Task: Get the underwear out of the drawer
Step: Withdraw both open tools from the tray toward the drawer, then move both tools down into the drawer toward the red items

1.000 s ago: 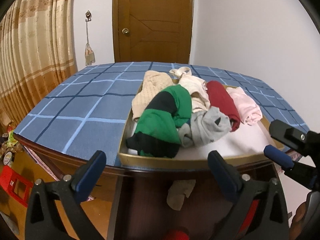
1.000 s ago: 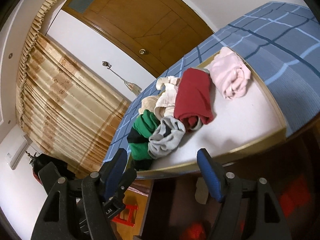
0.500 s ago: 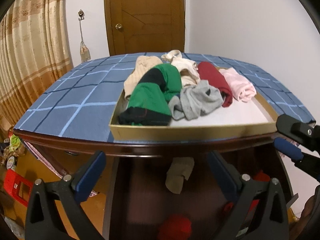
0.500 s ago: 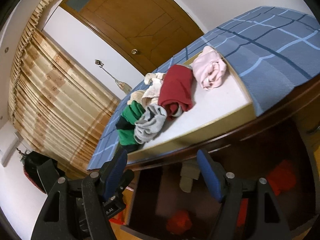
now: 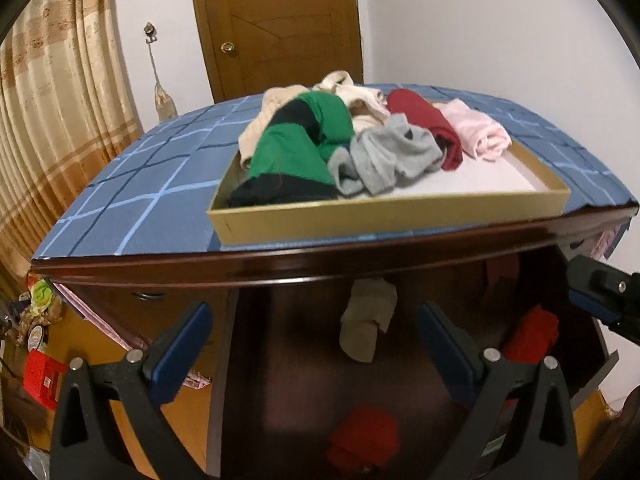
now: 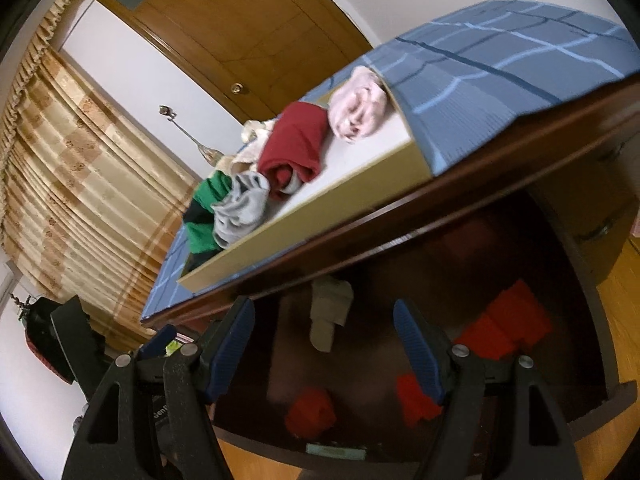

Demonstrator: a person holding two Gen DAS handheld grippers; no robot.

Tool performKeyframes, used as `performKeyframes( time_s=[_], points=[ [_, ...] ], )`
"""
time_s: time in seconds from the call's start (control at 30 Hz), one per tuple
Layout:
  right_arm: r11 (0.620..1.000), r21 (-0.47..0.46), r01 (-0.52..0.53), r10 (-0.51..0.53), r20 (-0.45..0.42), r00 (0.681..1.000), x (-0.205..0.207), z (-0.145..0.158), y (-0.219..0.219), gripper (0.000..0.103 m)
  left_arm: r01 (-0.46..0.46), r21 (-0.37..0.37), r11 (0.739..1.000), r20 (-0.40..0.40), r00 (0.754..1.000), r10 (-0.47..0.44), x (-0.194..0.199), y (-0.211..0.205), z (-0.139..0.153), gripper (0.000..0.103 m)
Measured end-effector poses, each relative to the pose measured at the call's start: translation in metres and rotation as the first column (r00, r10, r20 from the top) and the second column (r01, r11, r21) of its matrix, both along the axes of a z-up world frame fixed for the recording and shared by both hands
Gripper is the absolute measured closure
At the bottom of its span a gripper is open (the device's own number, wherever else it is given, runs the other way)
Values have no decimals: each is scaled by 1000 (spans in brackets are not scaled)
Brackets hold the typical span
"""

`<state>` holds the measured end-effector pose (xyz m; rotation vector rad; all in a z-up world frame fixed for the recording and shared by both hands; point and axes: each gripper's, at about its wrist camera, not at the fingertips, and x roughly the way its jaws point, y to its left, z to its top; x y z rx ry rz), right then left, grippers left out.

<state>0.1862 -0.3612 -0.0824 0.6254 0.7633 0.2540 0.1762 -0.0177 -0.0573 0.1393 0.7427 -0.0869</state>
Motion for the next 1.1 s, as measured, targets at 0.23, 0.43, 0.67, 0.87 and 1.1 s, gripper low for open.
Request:
performKeyframes(
  time_s=[0.23,0.43,0.67,0.87,1.1],
  points=[
    [1000,-9,25,-25,-34,999,-10,-10,-12,29,20,18,1000,-27,999,-19,-6,-4,-12,0],
    [999,-15,39,-40,-68,997,-19,-20,-19,29,31,30,999,-46,998,-29,-11,-7,-21,0],
    [998,-32,58,-61,-105,993,-26,-30,-27,29,39,31,999,-81,996,-37,-16,-8,-31,0],
    [997,-43,62,-68,-132,989,-33,-37,-33,29,46,39,998,-103,994,-42,-22,-6,-41,0],
    [996,-41,78,-83,-166,983,-38,-47,-40,29,39,29,999,-137,990,-34,-28,3,-51,0]
  ],
)
